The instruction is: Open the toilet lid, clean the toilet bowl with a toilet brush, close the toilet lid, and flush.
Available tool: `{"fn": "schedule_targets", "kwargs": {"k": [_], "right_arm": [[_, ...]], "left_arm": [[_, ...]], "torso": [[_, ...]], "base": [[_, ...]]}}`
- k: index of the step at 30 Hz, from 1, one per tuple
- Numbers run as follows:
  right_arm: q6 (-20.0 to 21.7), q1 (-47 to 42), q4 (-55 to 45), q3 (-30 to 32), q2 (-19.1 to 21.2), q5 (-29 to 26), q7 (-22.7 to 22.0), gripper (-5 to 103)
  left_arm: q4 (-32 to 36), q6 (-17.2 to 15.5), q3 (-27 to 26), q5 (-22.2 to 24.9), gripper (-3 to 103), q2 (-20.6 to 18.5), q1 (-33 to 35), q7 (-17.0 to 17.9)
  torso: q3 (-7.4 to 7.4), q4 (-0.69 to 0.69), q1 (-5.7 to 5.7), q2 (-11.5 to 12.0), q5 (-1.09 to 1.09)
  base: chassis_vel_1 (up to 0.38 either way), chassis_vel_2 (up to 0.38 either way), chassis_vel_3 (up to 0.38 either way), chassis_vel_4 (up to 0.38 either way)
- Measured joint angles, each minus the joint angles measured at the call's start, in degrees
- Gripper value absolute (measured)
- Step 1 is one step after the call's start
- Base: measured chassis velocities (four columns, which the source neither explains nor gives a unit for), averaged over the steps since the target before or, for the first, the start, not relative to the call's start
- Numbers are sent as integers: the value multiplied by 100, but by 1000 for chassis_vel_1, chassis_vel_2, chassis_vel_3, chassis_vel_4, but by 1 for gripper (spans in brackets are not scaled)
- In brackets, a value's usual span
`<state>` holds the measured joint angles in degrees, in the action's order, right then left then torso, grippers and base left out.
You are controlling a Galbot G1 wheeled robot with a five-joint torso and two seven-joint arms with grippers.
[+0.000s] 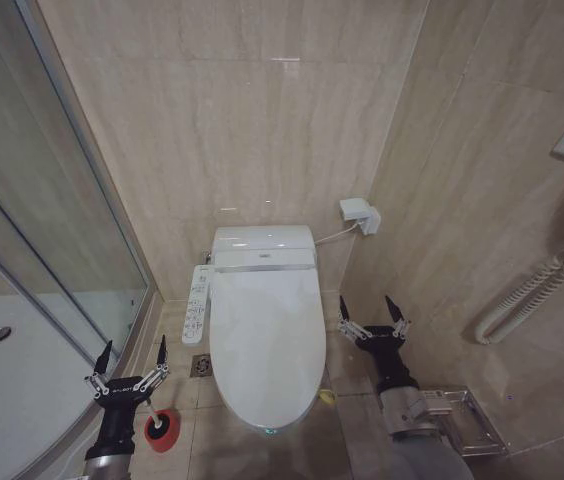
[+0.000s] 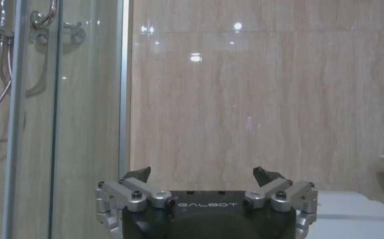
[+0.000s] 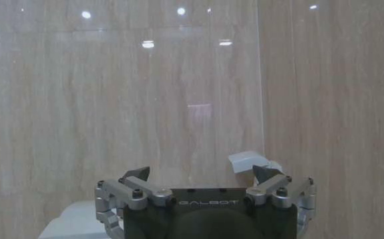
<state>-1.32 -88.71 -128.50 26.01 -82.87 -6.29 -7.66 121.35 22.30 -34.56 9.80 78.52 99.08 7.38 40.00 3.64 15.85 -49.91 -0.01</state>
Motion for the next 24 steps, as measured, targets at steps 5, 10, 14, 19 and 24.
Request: {"fn": "schedule_targets", "kwargs": {"k": [5, 10, 14, 19, 24], "right_arm": [[0, 0, 0, 0, 0, 0, 0, 100], [0, 0, 0, 0, 0, 0, 0, 100], [0, 0, 0, 0, 0, 0, 0, 100], [0, 0, 0, 0, 0, 0, 0, 100], [0, 0, 0, 0, 0, 0, 0, 100]], "left_arm": [[0, 0, 0, 0, 100, 0, 0, 0], [0, 0, 0, 0, 100, 0, 0, 0], [0, 0, 0, 0, 100, 0, 0, 0], [0, 0, 0, 0, 100, 0, 0, 0], [0, 0, 0, 0, 100, 0, 0, 0]], "torso": [[0, 0, 0, 0, 0], [0, 0, 0, 0, 0], [0, 0, 0, 0, 0], [0, 0, 0, 0, 0], [0, 0, 0, 0, 0]], "base": [[0, 0, 0, 0], [0, 0, 0, 0], [0, 0, 0, 0], [0, 0, 0, 0], [0, 0, 0, 0]]}}
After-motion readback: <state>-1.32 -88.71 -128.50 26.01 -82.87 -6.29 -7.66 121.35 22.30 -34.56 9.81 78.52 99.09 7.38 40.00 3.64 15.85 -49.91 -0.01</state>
